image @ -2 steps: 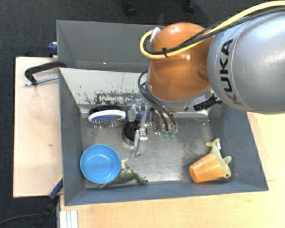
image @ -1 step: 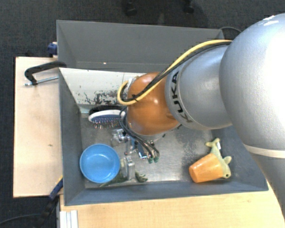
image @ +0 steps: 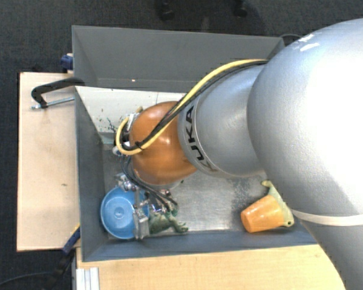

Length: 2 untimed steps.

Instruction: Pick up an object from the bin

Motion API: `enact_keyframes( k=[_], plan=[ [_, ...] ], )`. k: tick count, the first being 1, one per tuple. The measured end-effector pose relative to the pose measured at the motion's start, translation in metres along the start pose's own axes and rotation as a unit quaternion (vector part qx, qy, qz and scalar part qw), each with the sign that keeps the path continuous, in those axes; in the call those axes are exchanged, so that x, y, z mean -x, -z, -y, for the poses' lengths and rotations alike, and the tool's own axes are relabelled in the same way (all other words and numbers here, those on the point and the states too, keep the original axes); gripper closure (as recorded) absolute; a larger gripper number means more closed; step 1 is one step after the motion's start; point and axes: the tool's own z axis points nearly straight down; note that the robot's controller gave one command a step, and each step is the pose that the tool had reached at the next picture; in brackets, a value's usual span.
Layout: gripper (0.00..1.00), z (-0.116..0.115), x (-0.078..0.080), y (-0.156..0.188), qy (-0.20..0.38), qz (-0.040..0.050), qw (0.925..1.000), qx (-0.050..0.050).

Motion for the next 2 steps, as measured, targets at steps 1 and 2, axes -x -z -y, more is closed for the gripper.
enact_keyframes(
  k=[1,2],
  plan=[
    [1.00,0.004,0.004,0.002,-0.005,0.0087,1.0000,0.000],
    [1.00,0.016,0.023,0.170,0.178,0.0054,0.9840,-0.002]
  ],
)
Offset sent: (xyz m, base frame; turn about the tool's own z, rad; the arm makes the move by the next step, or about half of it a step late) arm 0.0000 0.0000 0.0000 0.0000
